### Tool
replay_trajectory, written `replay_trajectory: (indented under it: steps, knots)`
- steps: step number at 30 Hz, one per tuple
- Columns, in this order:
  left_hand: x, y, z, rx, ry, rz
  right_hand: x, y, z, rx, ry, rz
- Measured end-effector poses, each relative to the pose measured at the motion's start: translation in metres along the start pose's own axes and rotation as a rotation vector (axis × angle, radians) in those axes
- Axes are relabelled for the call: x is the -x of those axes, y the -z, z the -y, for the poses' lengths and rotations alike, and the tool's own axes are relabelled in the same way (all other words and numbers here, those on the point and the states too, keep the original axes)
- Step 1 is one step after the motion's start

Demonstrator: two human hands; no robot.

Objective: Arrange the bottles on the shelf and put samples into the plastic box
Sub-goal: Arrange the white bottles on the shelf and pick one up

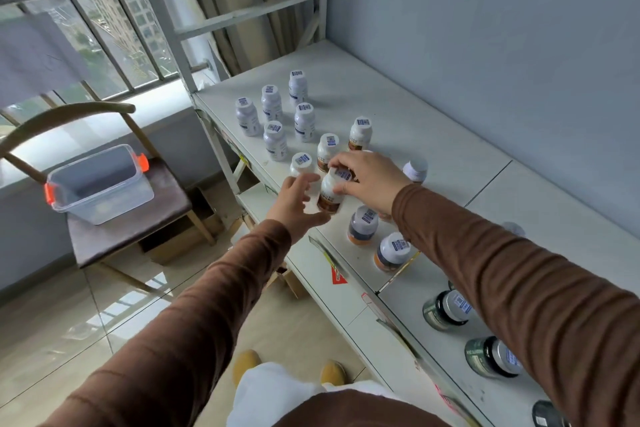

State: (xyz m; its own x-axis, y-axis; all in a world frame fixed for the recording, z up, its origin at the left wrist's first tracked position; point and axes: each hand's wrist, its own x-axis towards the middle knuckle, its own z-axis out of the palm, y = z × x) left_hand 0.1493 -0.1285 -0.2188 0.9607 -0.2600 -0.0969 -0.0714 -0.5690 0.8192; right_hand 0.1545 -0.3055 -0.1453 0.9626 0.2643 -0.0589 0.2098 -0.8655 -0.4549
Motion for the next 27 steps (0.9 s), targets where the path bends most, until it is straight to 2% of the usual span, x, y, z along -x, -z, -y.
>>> replay_trajectory:
  steps: [9, 14, 16, 19, 22, 27]
  knots:
    - [0.003, 0.003, 0.008, -0.216, -0.026, -0.023, -0.012, -0.033, -0.015, 0.155, -0.058, 0.04]
    - [0.001, 0.008, -0.001, -0.306, -0.085, -0.036, -0.011, -0.035, -0.012, 0.163, -0.039, 0.074]
    - [-0.003, 0.014, -0.011, -0.339, -0.151, -0.078, -0.01, -0.025, -0.014, 0.08, -0.061, 0.095]
    - [-0.016, 0.021, -0.032, -0.375, -0.228, -0.131, -0.016, 0.002, -0.032, 0.001, -0.125, -0.065]
    - [-0.038, 0.02, -0.053, -0.445, -0.262, -0.114, -0.026, 0.023, -0.057, 0.074, -0.175, -0.196]
    - [-0.071, 0.004, -0.063, -0.532, -0.244, -0.028, -0.041, 0.007, -0.076, 0.205, -0.176, 0.034]
